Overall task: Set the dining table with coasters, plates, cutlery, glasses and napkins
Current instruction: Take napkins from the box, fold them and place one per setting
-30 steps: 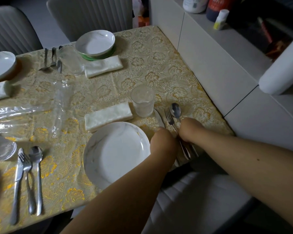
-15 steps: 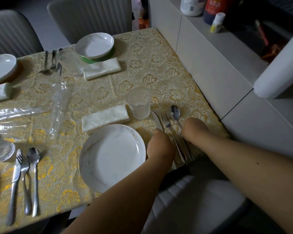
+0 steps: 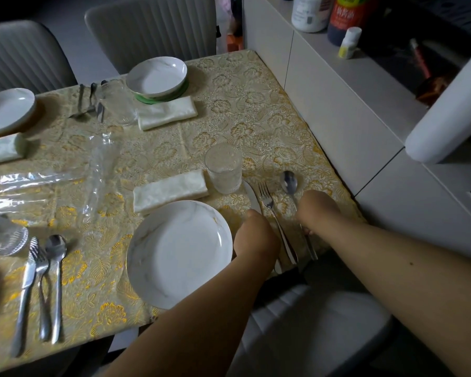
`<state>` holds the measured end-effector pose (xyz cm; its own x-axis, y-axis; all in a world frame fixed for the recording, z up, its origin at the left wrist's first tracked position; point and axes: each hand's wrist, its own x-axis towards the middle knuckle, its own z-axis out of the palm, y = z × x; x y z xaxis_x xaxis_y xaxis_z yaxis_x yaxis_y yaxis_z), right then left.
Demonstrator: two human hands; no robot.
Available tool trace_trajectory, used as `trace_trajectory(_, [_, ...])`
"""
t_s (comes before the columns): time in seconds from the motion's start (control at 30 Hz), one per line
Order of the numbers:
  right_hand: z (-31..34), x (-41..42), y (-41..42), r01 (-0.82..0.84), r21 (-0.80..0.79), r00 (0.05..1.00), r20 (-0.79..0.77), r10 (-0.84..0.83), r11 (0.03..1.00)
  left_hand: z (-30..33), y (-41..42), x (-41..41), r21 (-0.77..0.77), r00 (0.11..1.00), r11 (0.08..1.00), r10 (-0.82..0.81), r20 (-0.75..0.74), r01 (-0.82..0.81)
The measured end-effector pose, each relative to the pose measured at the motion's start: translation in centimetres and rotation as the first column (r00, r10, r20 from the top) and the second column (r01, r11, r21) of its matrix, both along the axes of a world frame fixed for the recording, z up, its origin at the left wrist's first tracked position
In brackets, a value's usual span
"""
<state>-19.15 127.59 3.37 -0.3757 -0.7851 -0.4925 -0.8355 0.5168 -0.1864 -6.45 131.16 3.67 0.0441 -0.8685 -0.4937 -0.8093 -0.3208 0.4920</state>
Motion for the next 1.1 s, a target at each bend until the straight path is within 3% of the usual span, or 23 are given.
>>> trace_trajectory(0.1, [0.0, 0.9, 0.3, -0.1, -0.104, 0.995, -0.022, 0.098, 0.989, 0.1, 0.0, -0.1, 0.004, 1.0, 1.0, 0.018, -0.016, -0.018])
trace_trajectory(0.23, [-1.0, 2.9, 0.4, -0.252, -0.012, 0.965, 0.066, 0.252, 0.968, 0.4, 0.0, -0.1, 0.0, 0.999, 1.0, 0.03, -0.038, -0.03])
trace_trajectory(1.1, [-0.5, 2.1, 0.3, -0.302, 0.03, 0.953, -0.015, 0.303, 0.953, -0.2, 0.2, -0.7, -0.007, 1.0, 1.0, 0.027, -0.004, -0.027])
